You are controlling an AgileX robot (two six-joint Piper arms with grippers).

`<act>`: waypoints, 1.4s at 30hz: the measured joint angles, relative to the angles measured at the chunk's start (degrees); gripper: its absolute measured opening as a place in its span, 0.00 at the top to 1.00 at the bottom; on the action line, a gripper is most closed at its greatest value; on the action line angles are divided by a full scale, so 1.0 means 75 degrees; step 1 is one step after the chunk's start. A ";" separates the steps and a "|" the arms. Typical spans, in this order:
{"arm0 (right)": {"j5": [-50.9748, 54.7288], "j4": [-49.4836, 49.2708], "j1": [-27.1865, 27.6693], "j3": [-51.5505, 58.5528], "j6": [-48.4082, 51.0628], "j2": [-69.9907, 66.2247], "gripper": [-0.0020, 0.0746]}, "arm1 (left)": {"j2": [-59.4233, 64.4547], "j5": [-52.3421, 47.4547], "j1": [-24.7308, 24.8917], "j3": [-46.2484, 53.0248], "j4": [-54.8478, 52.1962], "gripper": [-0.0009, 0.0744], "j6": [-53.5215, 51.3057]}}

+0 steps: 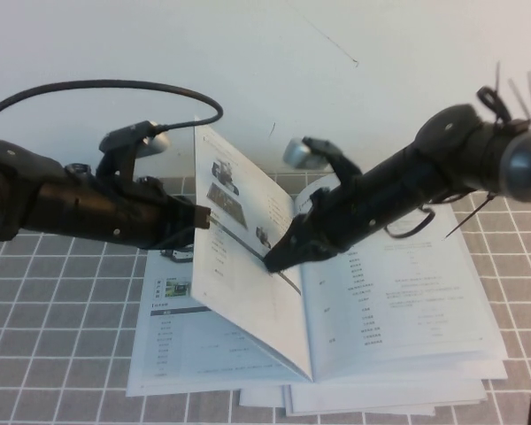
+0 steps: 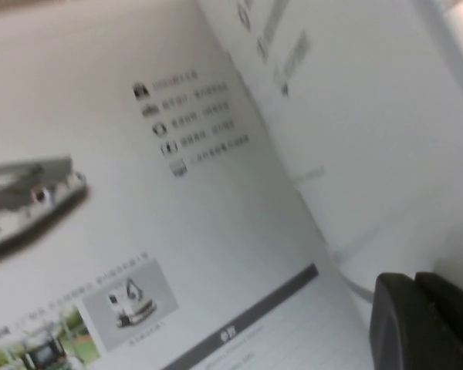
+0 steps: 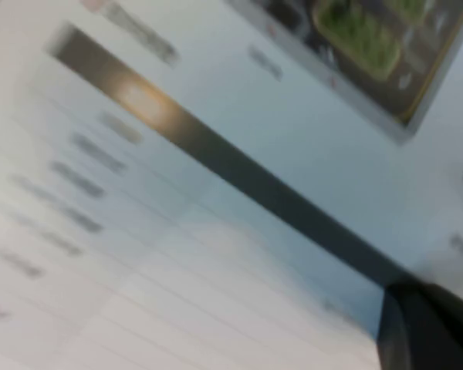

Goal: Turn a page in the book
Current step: Open the closed book

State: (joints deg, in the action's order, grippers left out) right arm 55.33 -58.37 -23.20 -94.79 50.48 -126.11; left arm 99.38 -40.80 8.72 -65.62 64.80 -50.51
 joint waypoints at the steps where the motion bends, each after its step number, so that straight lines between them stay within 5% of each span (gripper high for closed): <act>1: -0.0013 0.0000 -0.0045 0.0005 0.0000 -0.0128 0.97 | -0.0075 0.0062 -0.0014 0.0000 0.0000 0.99 0.0000; 20: -0.0348 -0.0220 -0.0282 0.0048 0.0106 -0.0648 0.97 | -0.1458 -0.0339 0.0015 0.0000 0.0193 0.99 0.0146; 27: -0.0407 0.0369 0.0107 0.0048 -0.0069 -0.0230 0.97 | -0.0734 -0.0108 0.0225 0.0000 0.0172 0.99 0.0118; 35: 0.0085 0.2630 0.0599 0.0152 -0.1448 0.0146 0.97 | 0.0525 0.0039 0.0244 0.0000 0.0357 0.99 0.0118; 42: -0.0290 0.2792 0.0599 0.0828 -0.1638 -0.0146 0.97 | 0.1556 0.0196 0.0576 0.0000 0.0543 0.99 -0.0180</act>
State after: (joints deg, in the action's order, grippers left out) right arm 53.15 -37.44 -18.71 -88.58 38.20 -127.20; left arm 111.05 -39.33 13.03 -65.62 68.87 -51.86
